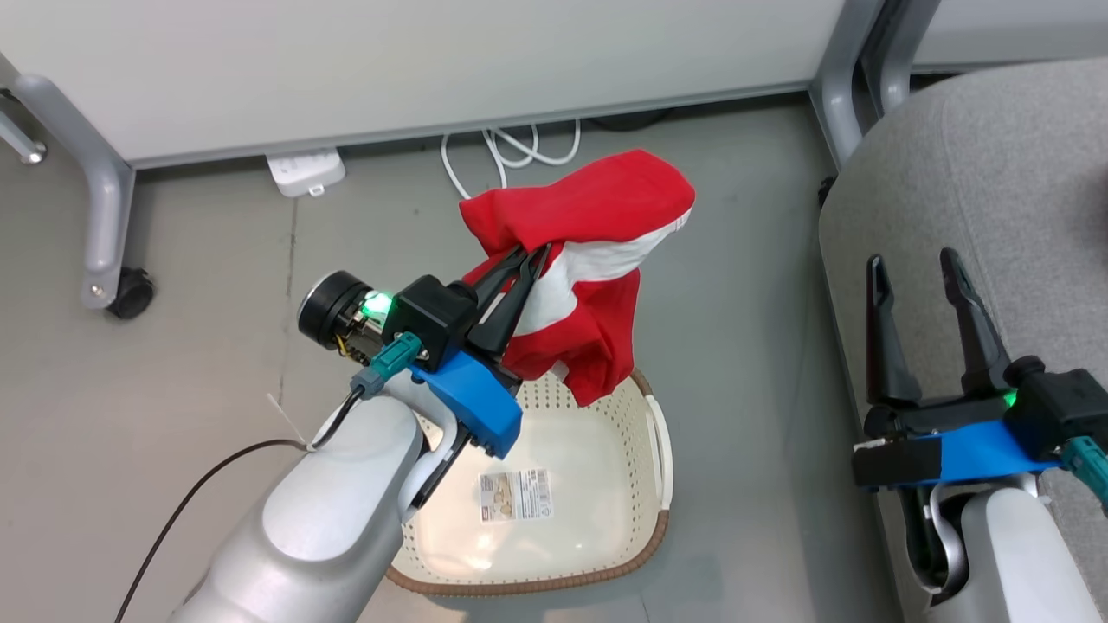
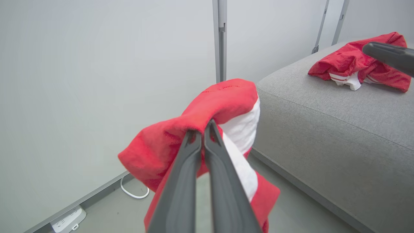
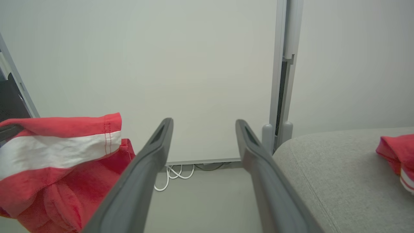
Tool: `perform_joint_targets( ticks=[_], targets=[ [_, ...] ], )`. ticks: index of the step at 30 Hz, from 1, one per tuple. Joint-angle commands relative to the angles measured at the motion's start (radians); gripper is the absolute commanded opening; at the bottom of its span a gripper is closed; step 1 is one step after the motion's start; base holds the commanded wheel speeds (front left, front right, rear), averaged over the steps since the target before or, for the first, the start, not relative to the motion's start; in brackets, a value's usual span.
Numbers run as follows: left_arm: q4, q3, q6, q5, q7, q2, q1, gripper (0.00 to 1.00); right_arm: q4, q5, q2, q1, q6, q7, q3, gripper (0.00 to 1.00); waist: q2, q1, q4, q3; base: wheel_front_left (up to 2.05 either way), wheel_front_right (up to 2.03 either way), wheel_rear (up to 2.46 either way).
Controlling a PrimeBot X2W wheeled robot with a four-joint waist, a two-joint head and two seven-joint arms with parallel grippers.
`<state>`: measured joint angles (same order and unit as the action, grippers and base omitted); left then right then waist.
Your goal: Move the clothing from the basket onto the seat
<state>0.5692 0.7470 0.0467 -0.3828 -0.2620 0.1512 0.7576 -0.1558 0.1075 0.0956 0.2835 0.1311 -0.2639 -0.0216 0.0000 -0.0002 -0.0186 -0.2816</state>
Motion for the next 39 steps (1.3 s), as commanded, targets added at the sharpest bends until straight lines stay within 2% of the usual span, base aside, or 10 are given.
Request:
perform_joint_targets(
  ticks=[1,8,17,31,39],
  targets=[
    [-0.027,-0.019,0.006,0.009,-0.004,-0.002,-0.013,0.0,-0.006,0.007,-0.006,-0.023,-0.001,-0.001,0.003,1.0,0.0,0.0002,-0.009,0.035,0.0,0.0,0.0],
    [-0.103,-0.073,-0.003,0.023,-0.004,-0.011,-0.024,0.0,-0.019,0.011,-0.02,-0.051,-0.001,-0.001,0.021,1.0,0.0,0.0002,-0.013,0.085,0.0,0.0,0.0],
    [-0.137,-0.07,0.009,0.03,-0.004,-0.02,-0.045,0.0,-0.037,0.02,-0.034,-0.09,-0.001,-0.001,0.041,1.0,0.0,0.0002,-0.023,0.148,0.0,0.0,0.0],
    [-0.142,-0.054,0.009,0.027,-0.004,-0.015,-0.042,0.0,-0.041,0.018,-0.034,-0.089,-0.001,-0.001,0.105,1.0,0.0,0.0002,-0.026,0.143,0.0,0.0,0.0],
    [-0.137,-0.05,0.005,0.024,-0.004,-0.015,-0.034,0.0,-0.059,0.025,-0.017,-0.058,-0.001,-0.001,0.213,1.0,0.0,0.0002,-0.025,0.13,0.0,0.0,0.0]
  ],
)
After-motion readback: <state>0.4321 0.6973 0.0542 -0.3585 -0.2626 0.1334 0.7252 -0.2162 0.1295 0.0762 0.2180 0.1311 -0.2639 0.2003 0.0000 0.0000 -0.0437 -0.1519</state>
